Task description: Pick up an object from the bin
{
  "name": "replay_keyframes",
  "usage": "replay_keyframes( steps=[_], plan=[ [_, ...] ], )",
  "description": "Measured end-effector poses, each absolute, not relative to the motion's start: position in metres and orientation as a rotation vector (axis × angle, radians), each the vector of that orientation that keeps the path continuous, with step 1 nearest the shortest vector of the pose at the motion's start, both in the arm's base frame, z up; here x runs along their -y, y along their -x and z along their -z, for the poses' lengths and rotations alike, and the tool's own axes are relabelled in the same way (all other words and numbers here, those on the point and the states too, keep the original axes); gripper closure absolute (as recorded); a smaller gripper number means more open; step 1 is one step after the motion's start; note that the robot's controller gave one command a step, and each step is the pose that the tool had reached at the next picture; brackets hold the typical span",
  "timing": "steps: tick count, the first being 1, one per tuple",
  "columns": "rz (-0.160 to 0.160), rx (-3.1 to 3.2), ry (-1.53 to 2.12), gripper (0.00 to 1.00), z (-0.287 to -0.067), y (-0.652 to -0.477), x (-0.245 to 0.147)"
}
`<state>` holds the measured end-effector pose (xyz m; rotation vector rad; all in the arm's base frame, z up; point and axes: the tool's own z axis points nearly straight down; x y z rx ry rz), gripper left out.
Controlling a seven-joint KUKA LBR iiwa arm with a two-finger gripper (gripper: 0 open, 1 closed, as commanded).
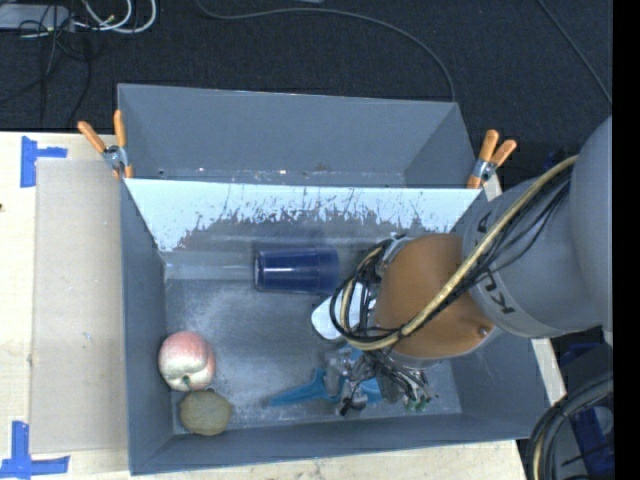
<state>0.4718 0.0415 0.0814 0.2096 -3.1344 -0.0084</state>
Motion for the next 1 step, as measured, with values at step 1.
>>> replay_keyframes(
  steps=[1],
  plan=[
    [0.006,3.128,-0.208,1.0,-0.104,-0.4699,-0.0407]
  ],
)
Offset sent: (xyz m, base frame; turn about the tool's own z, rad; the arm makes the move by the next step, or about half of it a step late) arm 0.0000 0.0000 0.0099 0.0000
